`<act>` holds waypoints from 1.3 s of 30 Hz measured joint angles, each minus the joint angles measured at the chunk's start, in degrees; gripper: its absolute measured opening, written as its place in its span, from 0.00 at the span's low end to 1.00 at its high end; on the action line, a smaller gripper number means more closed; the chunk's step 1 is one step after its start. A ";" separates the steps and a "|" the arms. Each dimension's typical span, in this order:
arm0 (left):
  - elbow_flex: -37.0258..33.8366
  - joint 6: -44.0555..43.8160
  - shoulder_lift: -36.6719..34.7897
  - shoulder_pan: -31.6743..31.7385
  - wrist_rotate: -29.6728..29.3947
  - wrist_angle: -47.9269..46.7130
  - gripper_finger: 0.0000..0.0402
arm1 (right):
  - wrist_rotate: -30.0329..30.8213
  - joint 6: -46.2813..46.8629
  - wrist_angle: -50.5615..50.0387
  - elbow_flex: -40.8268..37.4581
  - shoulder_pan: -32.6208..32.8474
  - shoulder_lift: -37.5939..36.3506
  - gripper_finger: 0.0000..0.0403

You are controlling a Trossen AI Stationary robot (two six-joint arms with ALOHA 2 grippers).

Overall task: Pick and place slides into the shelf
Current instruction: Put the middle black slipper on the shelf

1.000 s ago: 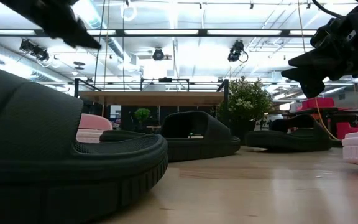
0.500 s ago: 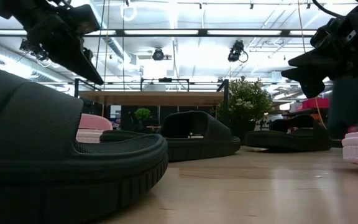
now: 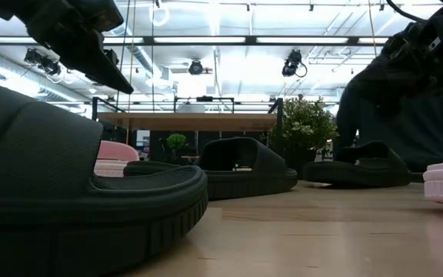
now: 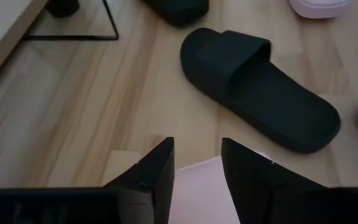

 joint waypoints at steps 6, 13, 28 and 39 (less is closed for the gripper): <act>0.00 1.35 0.00 -2.19 0.04 -0.14 0.38 | 0.06 24.76 0.56 0.00 1.43 0.00 0.44; 0.00 1.42 0.00 -2.44 0.02 -0.12 0.38 | 1.83 25.91 0.63 0.00 2.01 0.00 0.44; 0.00 1.50 0.00 -2.44 0.00 -0.12 0.35 | 5.27 14.56 28.77 0.00 3.55 0.58 0.44; 0.00 1.48 0.00 -2.44 -0.02 -0.12 0.36 | -4.78 -7.75 50.53 0.00 11.56 3.82 0.44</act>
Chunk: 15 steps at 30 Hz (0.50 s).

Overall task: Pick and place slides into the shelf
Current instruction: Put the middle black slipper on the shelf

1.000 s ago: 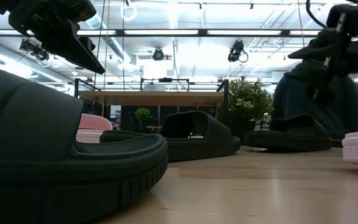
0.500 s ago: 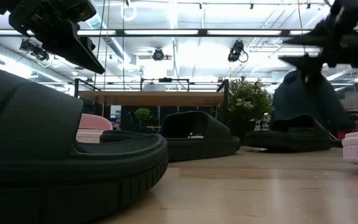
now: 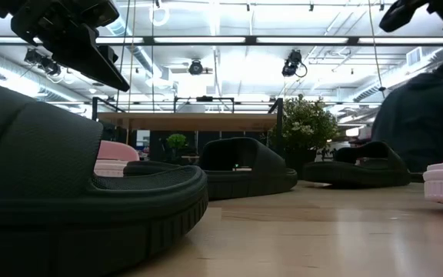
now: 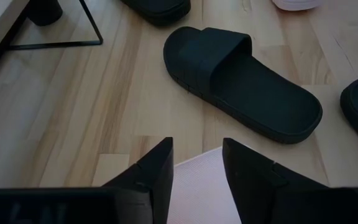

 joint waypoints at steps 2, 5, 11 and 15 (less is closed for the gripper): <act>0.00 0.00 0.00 0.00 0.00 0.00 0.35 | -0.01 -2.50 -0.29 0.00 0.10 0.00 0.44; 0.00 -0.02 0.00 0.01 0.00 0.00 0.34 | 0.16 -5.61 -0.29 0.00 0.10 0.00 0.44; 0.00 0.00 0.00 0.02 0.00 -0.02 0.35 | -0.14 -3.74 -0.98 0.11 0.10 0.02 0.44; 0.00 0.00 0.00 0.02 0.00 -0.04 0.35 | -0.16 -3.72 -0.87 0.11 0.10 0.00 0.44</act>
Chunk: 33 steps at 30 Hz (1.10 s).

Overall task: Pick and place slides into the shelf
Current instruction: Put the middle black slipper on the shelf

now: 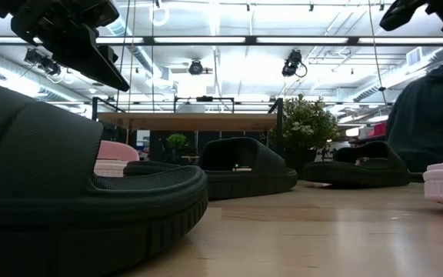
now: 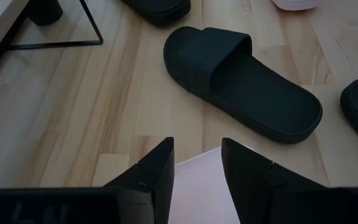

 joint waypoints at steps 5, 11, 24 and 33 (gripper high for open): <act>0.00 -0.02 0.00 0.00 0.00 -0.04 0.33 | -0.02 -1.53 0.23 0.00 0.00 0.00 0.44; 0.00 -0.02 0.00 -0.02 -0.80 -0.04 0.33 | 0.97 -3.68 -3.44 0.04 0.00 0.86 0.44; 0.00 3.05 0.00 0.00 -3.87 -0.02 0.38 | 1.50 -7.63 -22.43 24.10 0.16 15.33 0.44; 0.00 12.33 0.54 -1.78 -2.56 2.75 0.37 | 7.46 -2.68 -55.56 49.20 2.03 46.00 0.44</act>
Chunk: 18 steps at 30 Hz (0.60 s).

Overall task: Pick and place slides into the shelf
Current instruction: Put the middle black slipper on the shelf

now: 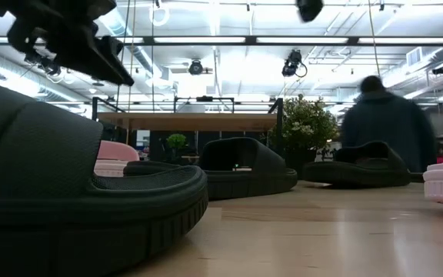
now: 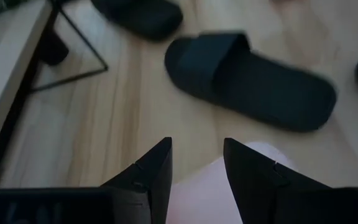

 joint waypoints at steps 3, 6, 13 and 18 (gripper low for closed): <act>0.04 0.99 1.71 -1.20 0.25 4.52 0.38 | 2.22 5.57 -7.73 6.07 -0.02 7.41 0.44; 0.09 3.35 4.90 -2.47 2.50 12.39 0.39 | 2.72 11.58 -18.33 12.11 -0.04 12.88 0.44; 0.07 14.46 17.58 -3.63 3.29 27.88 0.39 | 3.02 29.14 -41.32 20.72 1.13 19.43 0.44; 0.04 17.35 27.05 -2.66 3.19 34.57 0.41 | 7.24 36.39 -48.31 20.79 2.44 20.12 0.44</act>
